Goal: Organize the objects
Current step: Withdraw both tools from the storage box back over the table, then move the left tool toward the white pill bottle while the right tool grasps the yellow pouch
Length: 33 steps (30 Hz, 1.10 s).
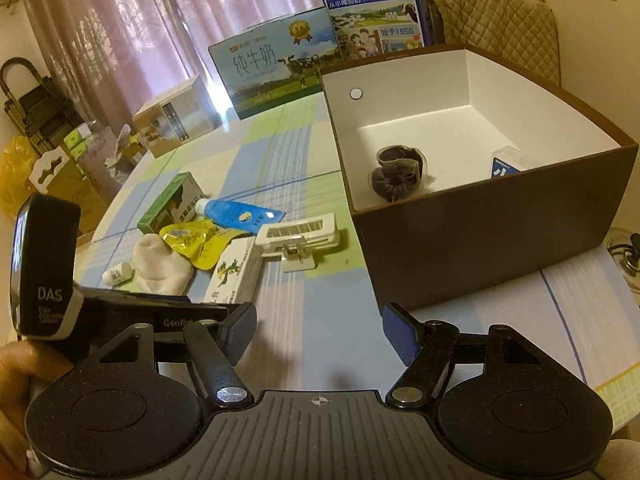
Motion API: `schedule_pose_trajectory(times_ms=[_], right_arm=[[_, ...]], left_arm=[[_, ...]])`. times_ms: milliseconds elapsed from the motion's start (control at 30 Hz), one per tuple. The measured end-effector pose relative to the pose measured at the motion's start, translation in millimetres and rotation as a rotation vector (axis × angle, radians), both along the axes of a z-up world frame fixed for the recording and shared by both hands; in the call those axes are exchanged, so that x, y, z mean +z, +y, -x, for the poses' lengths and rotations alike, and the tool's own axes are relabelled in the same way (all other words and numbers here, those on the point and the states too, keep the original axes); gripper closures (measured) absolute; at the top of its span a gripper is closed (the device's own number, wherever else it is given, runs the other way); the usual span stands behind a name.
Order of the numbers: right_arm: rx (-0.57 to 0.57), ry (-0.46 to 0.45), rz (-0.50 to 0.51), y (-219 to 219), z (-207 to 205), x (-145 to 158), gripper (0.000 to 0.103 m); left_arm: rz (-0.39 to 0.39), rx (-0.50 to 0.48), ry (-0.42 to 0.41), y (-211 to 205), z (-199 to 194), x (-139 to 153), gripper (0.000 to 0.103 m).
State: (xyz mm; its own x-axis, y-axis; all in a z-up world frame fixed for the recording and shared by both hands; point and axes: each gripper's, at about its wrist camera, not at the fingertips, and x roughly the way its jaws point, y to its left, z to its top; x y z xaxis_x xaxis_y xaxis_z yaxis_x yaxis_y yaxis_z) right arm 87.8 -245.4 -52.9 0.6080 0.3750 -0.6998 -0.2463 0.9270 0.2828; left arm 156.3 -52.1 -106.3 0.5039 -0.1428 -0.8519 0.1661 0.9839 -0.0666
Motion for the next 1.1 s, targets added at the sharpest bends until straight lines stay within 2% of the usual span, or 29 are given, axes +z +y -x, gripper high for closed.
schedule_pose_trajectory(times_ms=[200,500,833,1000,1100], right_arm=[[0.078,-0.03,0.019,16.8,5.4,3.8,0.035],[0.23,-0.083,0.076,73.9,-8.9,-1.4,0.035],[0.412,-0.252,0.286,158.1,-48.6,-27.4,0.035],[0.496,-0.305,0.413,190.4,-67.3,-49.3,0.036],[0.528,-0.323,0.476,203.8,-75.1,-61.4,0.04]], left_arm=[[-0.006,0.001,0.007,12.2,3.8,5.3,0.04],[-0.005,0.069,-0.042,67.1,18.7,35.2,0.04],[-0.04,0.258,-0.061,148.3,-4.4,32.3,0.04],[-0.066,0.296,-0.072,172.4,-16.1,26.6,0.039],[-0.072,0.321,-0.084,182.7,-20.6,22.2,0.039]])
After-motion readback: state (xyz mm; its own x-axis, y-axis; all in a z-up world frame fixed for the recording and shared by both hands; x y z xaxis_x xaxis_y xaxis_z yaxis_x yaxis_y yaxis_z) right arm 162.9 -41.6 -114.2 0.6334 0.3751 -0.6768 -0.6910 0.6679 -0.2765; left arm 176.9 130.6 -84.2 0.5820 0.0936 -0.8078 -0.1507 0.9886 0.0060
